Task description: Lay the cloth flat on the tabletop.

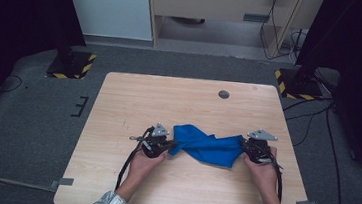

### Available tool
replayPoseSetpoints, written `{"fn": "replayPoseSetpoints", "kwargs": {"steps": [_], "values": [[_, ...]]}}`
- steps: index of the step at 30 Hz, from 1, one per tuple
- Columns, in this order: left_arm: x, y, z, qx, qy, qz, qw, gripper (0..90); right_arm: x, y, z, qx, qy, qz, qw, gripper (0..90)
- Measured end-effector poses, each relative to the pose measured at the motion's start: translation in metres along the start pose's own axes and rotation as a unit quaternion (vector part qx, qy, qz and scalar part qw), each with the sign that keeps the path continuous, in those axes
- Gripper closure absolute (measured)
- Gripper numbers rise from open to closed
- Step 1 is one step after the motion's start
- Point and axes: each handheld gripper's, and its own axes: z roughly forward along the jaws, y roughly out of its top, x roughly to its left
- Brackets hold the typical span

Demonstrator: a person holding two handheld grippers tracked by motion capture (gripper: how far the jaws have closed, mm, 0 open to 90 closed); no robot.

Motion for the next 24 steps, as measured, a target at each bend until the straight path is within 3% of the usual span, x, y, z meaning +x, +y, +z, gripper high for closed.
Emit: {"fn": "replayPoseSetpoints", "kwargs": {"steps": [6,10,15,18,20,24], "values": [[0.008,-0.012,-0.017,0.0,0.019,-0.015,0.9997,86.9,0.013,0.009,0.016,0.005,0.022,-0.02,0.9996,88.0],[0.014,-0.02,-0.035,-0.007,0.029,-0.037,0.9989,86.9,0.026,0.016,0.031,0.006,0.041,-0.054,0.9977,87.9],[0.015,-0.028,-0.043,0.002,0.033,-0.046,0.9984,86.4,0.037,0.02,0.035,0.012,0.06,-0.059,0.9964,87.8],[0.019,-0.03,-0.035,0.005,0.037,-0.049,0.9981,80.6,0.037,0.018,0.034,0.02,0.058,-0.059,0.9964,87.4],[0.021,-0.031,-0.029,0.01,0.04,-0.048,0.998,72.2,0.034,0.016,0.032,0.021,0.057,-0.052,0.9968,86.9],[0.021,-0.029,-0.03,-0.008,0.039,-0.038,0.9985,61.2,0.031,0.012,0.032,0.026,0.053,-0.047,0.9971,86.4]]}}
